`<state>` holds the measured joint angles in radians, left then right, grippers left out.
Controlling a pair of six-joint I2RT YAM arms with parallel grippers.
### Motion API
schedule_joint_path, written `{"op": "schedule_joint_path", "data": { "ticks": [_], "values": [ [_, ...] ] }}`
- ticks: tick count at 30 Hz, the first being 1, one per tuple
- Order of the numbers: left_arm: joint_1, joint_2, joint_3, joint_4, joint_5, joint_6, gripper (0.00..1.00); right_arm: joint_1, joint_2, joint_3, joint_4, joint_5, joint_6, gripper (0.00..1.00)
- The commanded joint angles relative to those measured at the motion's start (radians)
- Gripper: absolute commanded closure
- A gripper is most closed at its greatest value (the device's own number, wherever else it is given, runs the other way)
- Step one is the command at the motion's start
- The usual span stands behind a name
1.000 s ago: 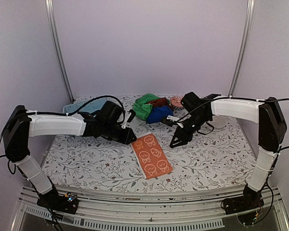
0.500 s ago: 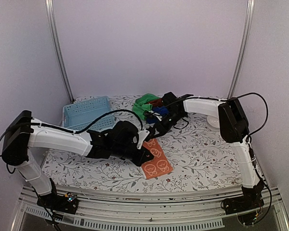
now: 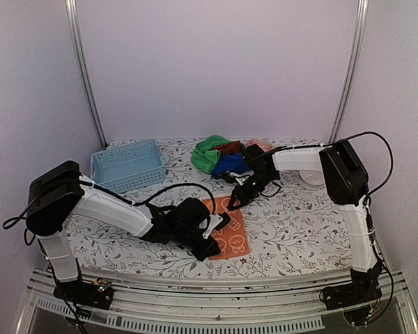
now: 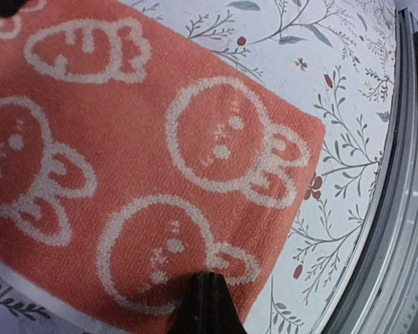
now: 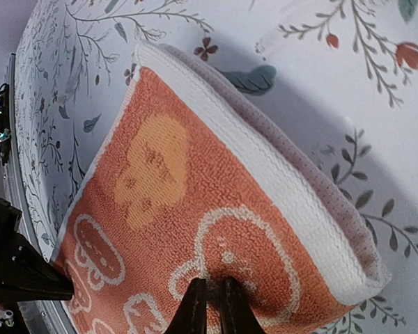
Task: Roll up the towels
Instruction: Rotate the towel at the center of the board.
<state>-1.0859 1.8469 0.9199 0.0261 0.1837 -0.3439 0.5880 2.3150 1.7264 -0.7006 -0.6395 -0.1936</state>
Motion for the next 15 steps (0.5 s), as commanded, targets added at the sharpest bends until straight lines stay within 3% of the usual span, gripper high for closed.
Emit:
{"op": "schedule_joint_path", "data": {
  "ticks": [1,4,9,12,15],
  "values": [
    [-0.01,0.04,-0.003,-0.024,-0.007,0.05,1.0,-0.022,-0.035,-0.112,-0.003,0.174,0.037,0.91],
    [-0.01,0.053,0.005,-0.02,-0.019,0.064,1.0,-0.025,-0.02,-0.117,-0.009,0.15,0.02,0.92],
    [-0.014,0.031,0.011,-0.015,-0.006,0.071,1.0,-0.025,-0.082,-0.109,-0.022,-0.015,-0.044,0.87],
    [-0.018,-0.035,0.021,-0.026,-0.024,0.088,0.96,-0.026,-0.193,-0.126,-0.023,-0.03,-0.102,0.74],
    [-0.017,-0.127,0.036,-0.058,-0.061,0.096,0.85,-0.032,-0.334,-0.162,-0.025,-0.023,-0.141,0.68]
  ]
}}
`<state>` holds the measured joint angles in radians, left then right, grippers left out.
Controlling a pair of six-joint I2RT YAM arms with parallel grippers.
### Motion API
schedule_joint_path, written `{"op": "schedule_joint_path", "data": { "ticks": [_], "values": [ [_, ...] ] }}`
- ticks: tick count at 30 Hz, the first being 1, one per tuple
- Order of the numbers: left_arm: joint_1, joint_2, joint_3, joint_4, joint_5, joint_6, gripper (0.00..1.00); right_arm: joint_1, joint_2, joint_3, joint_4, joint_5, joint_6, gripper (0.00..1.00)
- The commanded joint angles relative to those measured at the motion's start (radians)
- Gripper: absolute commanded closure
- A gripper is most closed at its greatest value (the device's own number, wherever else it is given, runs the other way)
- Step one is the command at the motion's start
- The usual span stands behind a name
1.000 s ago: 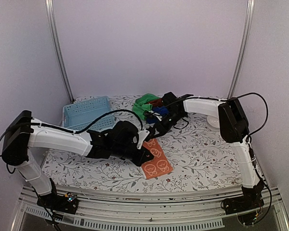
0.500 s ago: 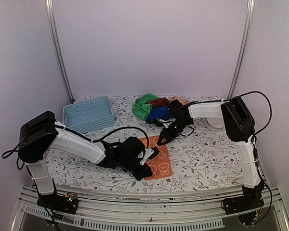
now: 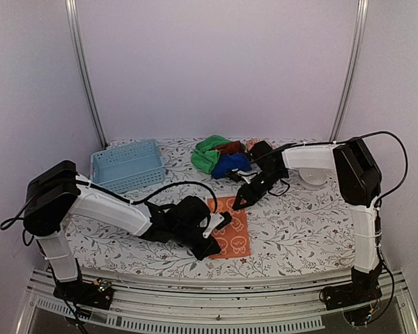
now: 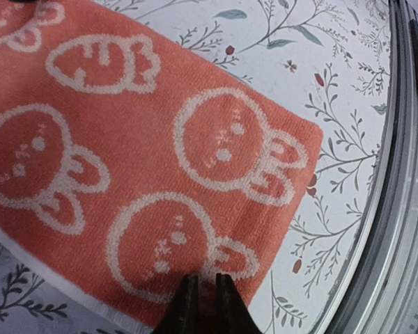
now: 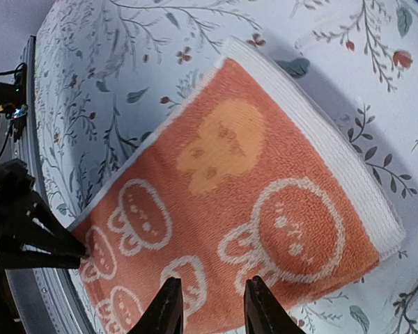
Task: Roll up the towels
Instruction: Rotate the towel at the center of the board, then roll the towel at the center of the board.
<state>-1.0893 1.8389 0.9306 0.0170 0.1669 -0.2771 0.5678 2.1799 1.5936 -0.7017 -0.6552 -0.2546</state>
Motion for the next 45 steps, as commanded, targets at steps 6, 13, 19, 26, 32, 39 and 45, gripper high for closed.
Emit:
{"op": "schedule_joint_path", "data": {
  "ticks": [6,13,19,26,32,39,45],
  "values": [
    [-0.04,-0.335,-0.044,-0.026,-0.136,0.052,0.74,-0.014,-0.474,-0.219,0.045,0.019,-0.154,0.64],
    [-0.043,-0.464,-0.225,0.065,-0.349,0.098,0.44,-0.011,-0.749,-0.424,0.153,0.065,-0.254,0.58],
    [-0.044,-0.533,-0.301,0.067,-0.231,0.168,0.51,0.067,-0.764,-0.532,0.143,0.057,-0.395,0.61],
    [-0.039,-0.618,-0.408,0.093,-0.311,0.087,0.5,0.31,-0.61,-0.6,0.236,0.223,-0.402,0.65],
    [-0.038,-0.558,-0.391,0.1,-0.334,0.096,0.52,0.396,-0.503,-0.582,0.274,0.293,-0.394,0.67],
    [-0.039,-0.513,-0.378,0.113,-0.322,0.091,0.53,0.402,-0.427,-0.586,0.306,0.348,-0.393,0.66],
    [-0.039,-0.511,-0.383,0.124,-0.322,0.075,0.53,0.401,-0.406,-0.635,0.346,0.372,-0.408,0.66]
  ]
}}
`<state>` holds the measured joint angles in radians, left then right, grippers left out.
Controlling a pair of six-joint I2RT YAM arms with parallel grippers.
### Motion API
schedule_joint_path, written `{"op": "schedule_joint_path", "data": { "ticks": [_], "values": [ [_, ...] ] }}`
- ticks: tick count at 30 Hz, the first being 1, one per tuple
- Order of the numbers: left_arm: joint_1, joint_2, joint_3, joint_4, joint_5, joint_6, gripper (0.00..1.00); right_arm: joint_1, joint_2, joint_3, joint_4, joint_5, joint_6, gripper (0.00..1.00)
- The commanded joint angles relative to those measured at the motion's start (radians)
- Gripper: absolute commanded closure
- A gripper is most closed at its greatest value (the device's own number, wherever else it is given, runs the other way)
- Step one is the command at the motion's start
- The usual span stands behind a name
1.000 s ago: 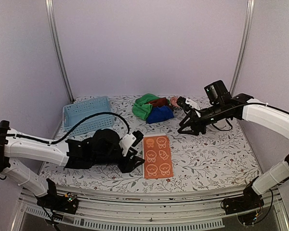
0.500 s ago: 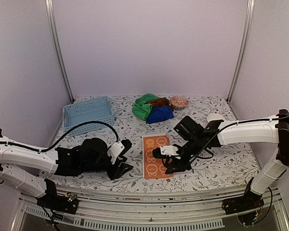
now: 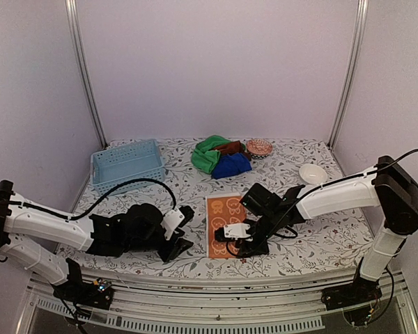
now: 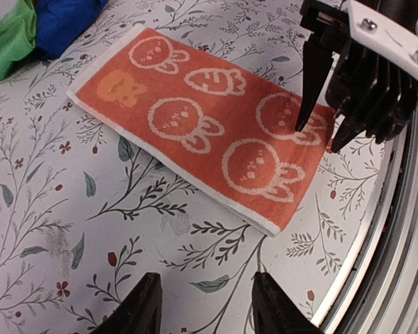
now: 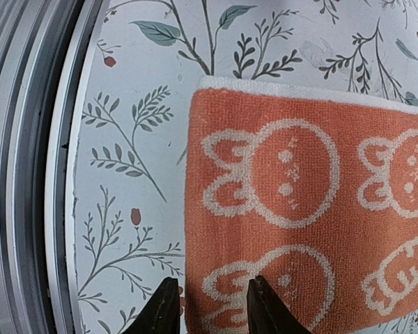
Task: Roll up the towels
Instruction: Roll the towel at the center of the board.
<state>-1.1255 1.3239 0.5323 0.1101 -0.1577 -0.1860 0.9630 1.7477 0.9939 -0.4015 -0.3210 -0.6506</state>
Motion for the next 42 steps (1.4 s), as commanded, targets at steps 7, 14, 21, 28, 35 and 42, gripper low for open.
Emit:
{"op": "schedule_joint_path", "data": {
  "ticks": [7,14,21,28,35,42],
  "values": [
    [-0.004,0.007,0.013,0.036,0.004,-0.033,0.53,0.006,0.046,-0.044,0.032,0.013,-0.016,0.65],
    [-0.005,-0.006,0.003,0.029,-0.001,-0.019,0.54,0.005,0.091,-0.04,0.035,0.07,0.005,0.74],
    [-0.052,0.003,-0.074,0.245,-0.016,0.069,0.48,-0.082,0.072,0.007,-0.078,-0.177,-0.011,0.92],
    [-0.091,0.195,0.008,0.44,0.082,0.23,0.45,-0.19,0.185,0.109,-0.254,-0.469,-0.072,0.96],
    [-0.105,0.42,0.157,0.439,0.154,0.329,0.5,-0.253,0.292,0.196,-0.375,-0.582,-0.114,0.97],
    [-0.106,0.517,0.23,0.392,0.203,0.36,0.56,-0.262,0.328,0.209,-0.391,-0.577,-0.112,0.97]
  ]
}}
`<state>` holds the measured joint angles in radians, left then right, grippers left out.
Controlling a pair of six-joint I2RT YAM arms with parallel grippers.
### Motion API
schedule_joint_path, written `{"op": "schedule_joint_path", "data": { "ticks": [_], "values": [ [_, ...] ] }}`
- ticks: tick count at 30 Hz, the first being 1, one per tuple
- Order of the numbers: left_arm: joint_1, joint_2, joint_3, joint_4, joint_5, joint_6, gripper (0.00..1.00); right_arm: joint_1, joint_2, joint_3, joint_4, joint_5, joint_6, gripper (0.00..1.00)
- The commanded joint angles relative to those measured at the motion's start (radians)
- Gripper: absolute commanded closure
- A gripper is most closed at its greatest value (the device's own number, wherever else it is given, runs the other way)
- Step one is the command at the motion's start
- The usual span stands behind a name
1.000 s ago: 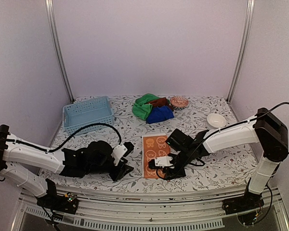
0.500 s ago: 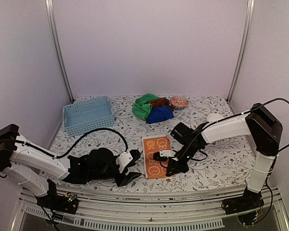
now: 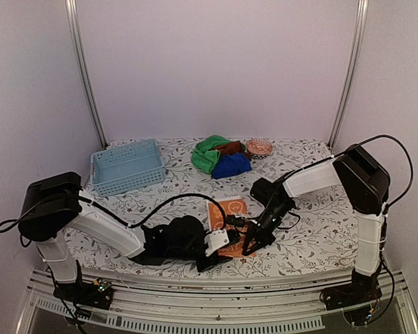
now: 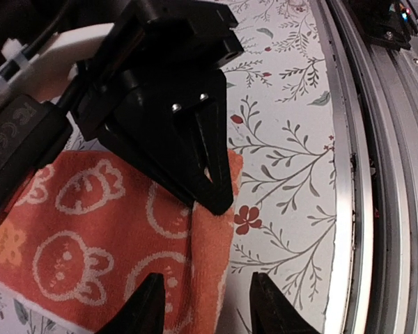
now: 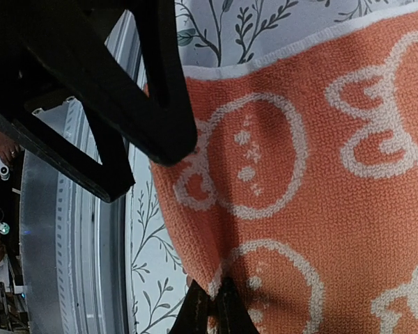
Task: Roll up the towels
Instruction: Roll the towel at the center of the board.
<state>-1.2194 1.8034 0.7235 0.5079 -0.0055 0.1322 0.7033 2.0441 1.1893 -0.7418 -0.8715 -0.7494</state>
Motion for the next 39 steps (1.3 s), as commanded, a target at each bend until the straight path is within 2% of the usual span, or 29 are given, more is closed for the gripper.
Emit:
{"op": "schedule_joint_path", "data": {
  "ticks": [1,6,13,18,23,26,30,32,36,39],
  "values": [
    [-0.012,0.046,0.046,-0.008,0.054,0.043,0.57,-0.003,0.034,0.013,-0.053,-0.027,-0.011,0.97],
    [-0.011,0.079,0.067,-0.014,0.044,0.043,0.63,-0.004,0.04,0.013,-0.055,-0.021,-0.011,0.96],
    [-0.005,0.102,0.083,-0.029,0.042,0.034,0.81,-0.004,0.052,0.045,-0.059,-0.024,-0.013,0.96],
    [-0.001,0.11,0.079,-0.034,0.047,0.026,0.86,-0.005,0.05,0.047,-0.06,-0.028,-0.01,0.96],
    [0.017,0.114,0.086,-0.056,0.082,-0.012,1.0,-0.008,0.055,0.048,-0.074,-0.036,-0.01,0.96],
    [0.038,0.107,0.087,-0.078,0.141,-0.063,1.0,-0.023,0.048,0.053,-0.122,-0.071,-0.038,0.91],
    [0.066,0.095,0.086,-0.108,0.272,-0.115,1.0,-0.081,-0.011,0.05,-0.173,-0.135,-0.068,0.75],
    [0.078,0.096,0.089,-0.114,0.315,-0.15,1.0,-0.125,-0.055,0.052,-0.201,-0.176,-0.083,0.7],
    [0.123,0.117,0.122,-0.146,0.407,-0.24,1.0,-0.203,-0.167,0.034,-0.224,-0.211,-0.099,0.69],
    [0.17,0.137,0.15,-0.159,0.511,-0.333,1.0,-0.201,-0.311,-0.072,-0.086,-0.117,-0.035,0.71]
  ]
}}
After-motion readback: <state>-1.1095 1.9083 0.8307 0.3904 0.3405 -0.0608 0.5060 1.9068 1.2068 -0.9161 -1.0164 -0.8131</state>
